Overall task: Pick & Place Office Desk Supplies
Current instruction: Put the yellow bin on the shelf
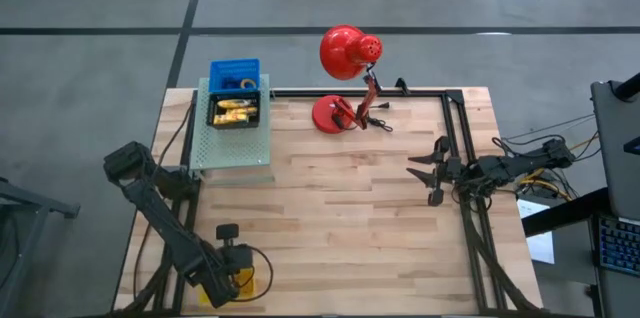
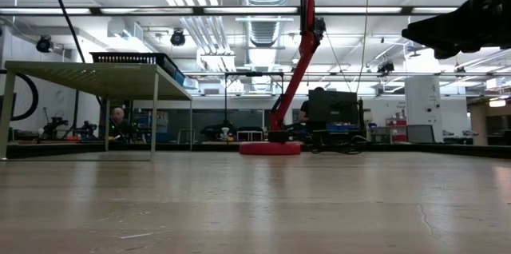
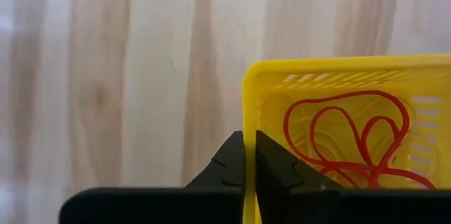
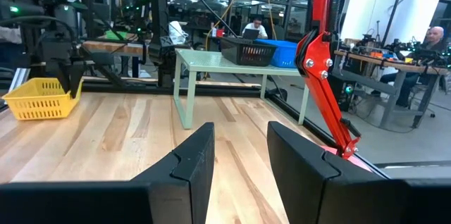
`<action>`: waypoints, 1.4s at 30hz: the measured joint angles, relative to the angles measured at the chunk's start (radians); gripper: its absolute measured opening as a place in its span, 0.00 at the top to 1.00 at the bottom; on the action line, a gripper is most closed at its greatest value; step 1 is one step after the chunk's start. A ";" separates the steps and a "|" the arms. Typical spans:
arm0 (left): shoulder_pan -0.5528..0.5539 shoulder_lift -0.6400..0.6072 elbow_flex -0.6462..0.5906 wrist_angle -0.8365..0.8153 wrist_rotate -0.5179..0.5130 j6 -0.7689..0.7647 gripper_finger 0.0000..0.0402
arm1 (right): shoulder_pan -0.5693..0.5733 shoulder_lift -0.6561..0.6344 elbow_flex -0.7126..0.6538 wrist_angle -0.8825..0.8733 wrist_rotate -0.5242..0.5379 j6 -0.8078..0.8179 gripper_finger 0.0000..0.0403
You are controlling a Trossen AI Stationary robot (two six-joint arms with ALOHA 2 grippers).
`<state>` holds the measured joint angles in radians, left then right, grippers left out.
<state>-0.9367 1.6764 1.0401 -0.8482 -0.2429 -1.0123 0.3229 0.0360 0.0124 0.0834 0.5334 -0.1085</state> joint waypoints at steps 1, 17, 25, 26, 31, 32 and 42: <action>0.002 0.000 0.000 -0.001 -0.017 0.010 0.97 | 0.000 0.000 0.000 0.000 0.000 0.000 0.68; 0.098 -0.012 0.001 -0.058 -0.065 0.021 0.96 | 0.000 0.000 0.000 0.000 0.000 0.000 0.68; 0.125 -0.013 0.000 -0.031 -0.105 -0.011 0.96 | 0.000 0.000 0.000 0.000 0.000 0.000 0.68; 0.127 -0.013 0.000 -0.024 -0.101 -0.004 0.96 | 0.000 0.000 0.000 0.000 0.000 0.000 0.68; 0.140 -0.013 0.000 -0.016 -0.078 0.037 0.96 | 0.000 0.000 0.000 0.000 0.000 0.000 0.68; 0.146 -0.013 0.000 -0.016 -0.065 0.041 0.96 | 0.000 0.000 0.000 0.000 0.000 0.000 0.68; 0.288 -0.013 0.000 -0.016 0.047 0.251 0.96 | 0.000 0.000 0.000 0.000 0.000 0.000 0.68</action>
<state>-0.6492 1.6634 1.0405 -0.8639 -0.1961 -0.7614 0.3229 0.0360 0.0124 0.0834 0.5333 -0.1084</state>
